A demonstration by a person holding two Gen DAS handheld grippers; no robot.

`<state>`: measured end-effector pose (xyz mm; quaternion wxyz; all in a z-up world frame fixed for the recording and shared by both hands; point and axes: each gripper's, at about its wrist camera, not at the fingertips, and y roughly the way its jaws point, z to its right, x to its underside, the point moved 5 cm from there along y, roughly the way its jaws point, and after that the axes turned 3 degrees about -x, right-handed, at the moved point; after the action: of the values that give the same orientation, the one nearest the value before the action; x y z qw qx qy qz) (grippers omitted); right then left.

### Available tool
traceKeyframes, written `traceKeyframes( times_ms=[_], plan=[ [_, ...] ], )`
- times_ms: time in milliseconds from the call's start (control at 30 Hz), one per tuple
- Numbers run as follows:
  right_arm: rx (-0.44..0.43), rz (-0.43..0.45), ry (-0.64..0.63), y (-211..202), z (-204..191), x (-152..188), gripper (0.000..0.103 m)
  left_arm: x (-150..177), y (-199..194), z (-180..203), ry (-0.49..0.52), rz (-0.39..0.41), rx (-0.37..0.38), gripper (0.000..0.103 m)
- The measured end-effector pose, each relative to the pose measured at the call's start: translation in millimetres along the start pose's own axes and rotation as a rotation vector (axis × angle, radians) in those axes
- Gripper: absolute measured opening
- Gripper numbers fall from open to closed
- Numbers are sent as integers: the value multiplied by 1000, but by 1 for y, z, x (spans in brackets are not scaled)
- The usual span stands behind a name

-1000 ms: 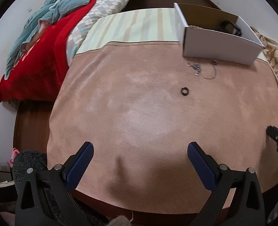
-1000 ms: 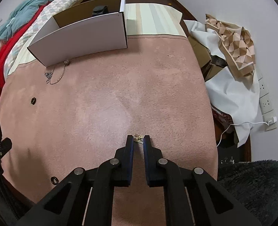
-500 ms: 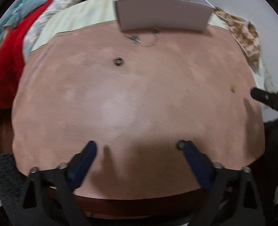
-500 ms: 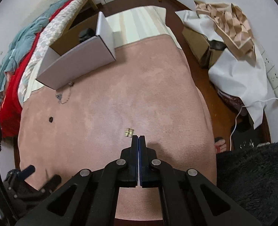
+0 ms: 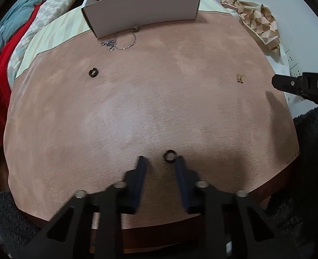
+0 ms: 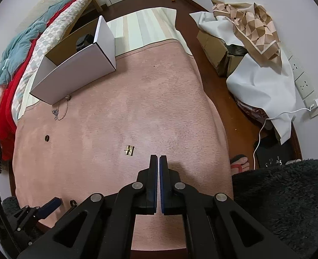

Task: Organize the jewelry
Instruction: 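Grasp the small black ring with the left tool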

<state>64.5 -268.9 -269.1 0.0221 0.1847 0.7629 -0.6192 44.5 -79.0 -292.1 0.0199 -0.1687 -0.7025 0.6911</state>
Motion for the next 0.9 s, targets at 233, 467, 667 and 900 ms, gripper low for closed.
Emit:
traceKeyframes(
  times_ms=[233,467,667,900],
  plan=[
    [9,17,-1,-6,0,-2,2,-5,2,-1,-4,7,25,4],
    [13,26,-1,-11,1,-3,2,-6,0,-1,-1,12,44,4],
    [9,30,-1,-12,1,-3,2,-9,-10,-8,-34,37,66,5],
    [-1,36,10,-14,2,-4,2,-5,-6,-12,-45,16,35,16]
  ],
)
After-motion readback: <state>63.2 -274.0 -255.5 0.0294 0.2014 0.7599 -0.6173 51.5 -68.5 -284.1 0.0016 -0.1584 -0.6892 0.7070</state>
